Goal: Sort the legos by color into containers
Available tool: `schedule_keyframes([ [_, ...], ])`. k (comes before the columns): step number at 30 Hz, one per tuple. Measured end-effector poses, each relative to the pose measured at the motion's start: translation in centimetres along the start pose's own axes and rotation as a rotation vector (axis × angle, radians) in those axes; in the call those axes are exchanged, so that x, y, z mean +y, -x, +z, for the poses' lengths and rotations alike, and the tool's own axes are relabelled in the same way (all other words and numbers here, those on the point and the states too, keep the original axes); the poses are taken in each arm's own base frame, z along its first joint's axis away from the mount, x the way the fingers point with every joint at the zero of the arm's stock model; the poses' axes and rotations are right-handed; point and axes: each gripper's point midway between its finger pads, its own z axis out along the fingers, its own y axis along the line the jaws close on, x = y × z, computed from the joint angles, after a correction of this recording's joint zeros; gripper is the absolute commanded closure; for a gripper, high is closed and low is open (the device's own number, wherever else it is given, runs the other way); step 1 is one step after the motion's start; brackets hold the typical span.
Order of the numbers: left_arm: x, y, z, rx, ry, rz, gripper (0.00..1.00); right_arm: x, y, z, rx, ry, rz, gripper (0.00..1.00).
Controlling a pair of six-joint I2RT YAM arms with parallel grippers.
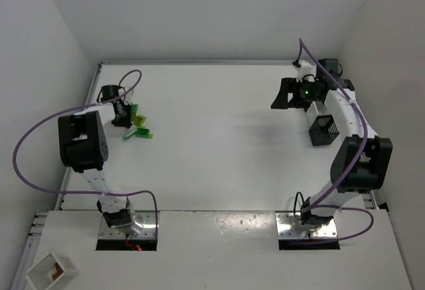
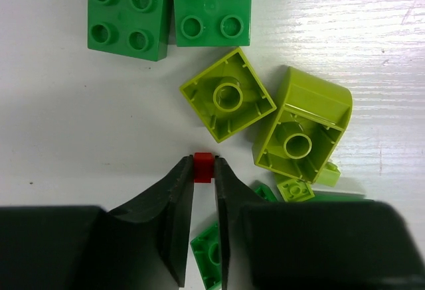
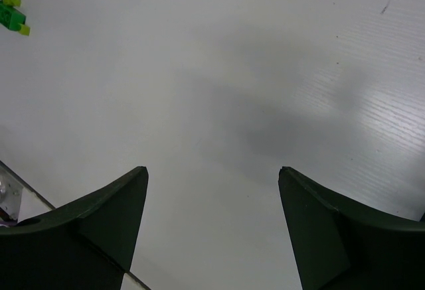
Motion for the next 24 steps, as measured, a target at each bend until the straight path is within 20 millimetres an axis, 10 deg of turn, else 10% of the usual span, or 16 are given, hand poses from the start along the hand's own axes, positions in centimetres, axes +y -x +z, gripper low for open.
schedule_keyframes([
  [14, -1.7, -1.3, -1.6, -0.008, -0.133, -0.056, 1.00, 2.6, -0.9, 1.0, 0.012, 0.082, -0.016, 0.21],
  [24, -7.0, 5.4, -11.7, -0.314, -0.497, -0.029, 1.00, 10.4, -0.2, 1.5, -0.053, 0.255, -0.190, 0.25],
])
